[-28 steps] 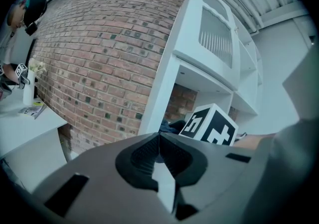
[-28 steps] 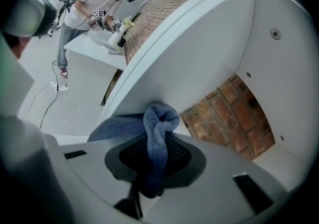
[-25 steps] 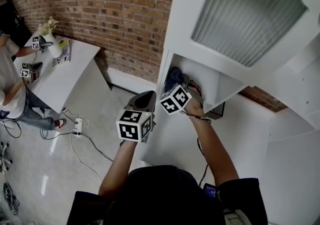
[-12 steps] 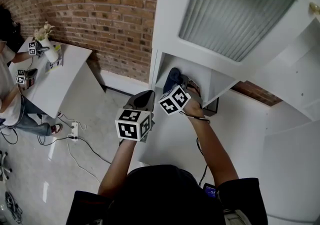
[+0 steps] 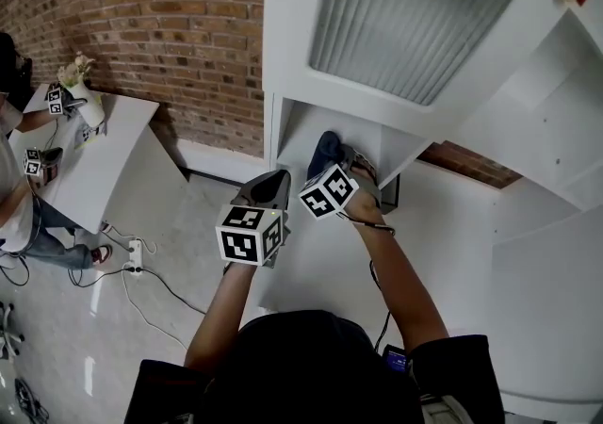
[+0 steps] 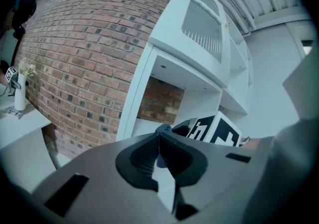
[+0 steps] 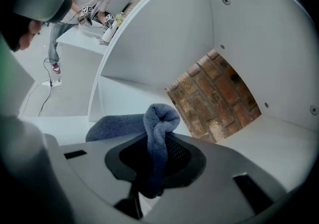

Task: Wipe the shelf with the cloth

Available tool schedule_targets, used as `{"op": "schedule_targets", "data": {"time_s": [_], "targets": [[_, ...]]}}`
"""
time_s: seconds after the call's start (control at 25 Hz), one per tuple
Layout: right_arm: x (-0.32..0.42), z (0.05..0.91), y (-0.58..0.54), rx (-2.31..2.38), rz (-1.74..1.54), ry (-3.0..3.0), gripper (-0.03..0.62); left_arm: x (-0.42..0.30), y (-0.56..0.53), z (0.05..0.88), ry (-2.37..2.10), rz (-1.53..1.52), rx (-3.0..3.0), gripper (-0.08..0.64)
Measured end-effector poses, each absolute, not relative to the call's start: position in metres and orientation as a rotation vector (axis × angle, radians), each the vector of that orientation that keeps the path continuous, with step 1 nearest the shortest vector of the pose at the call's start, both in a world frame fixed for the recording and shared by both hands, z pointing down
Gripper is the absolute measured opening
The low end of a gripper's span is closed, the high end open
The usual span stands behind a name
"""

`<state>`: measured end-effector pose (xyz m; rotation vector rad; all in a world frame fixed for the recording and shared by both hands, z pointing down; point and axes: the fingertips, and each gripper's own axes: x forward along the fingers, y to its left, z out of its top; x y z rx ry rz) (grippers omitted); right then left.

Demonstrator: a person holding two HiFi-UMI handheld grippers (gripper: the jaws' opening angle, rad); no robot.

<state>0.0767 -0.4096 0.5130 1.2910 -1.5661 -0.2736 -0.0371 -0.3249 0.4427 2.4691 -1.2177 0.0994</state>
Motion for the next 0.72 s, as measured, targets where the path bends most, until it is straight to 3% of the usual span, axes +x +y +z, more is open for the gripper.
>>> {"op": "schedule_targets", "data": {"time_s": [0.72], "targets": [[0.114,0.52,-0.394,1.326,-0.239,-1.509,0.081,-0.009,-0.322,0.435,-1.162,0.078,2.499,0.017]]}}
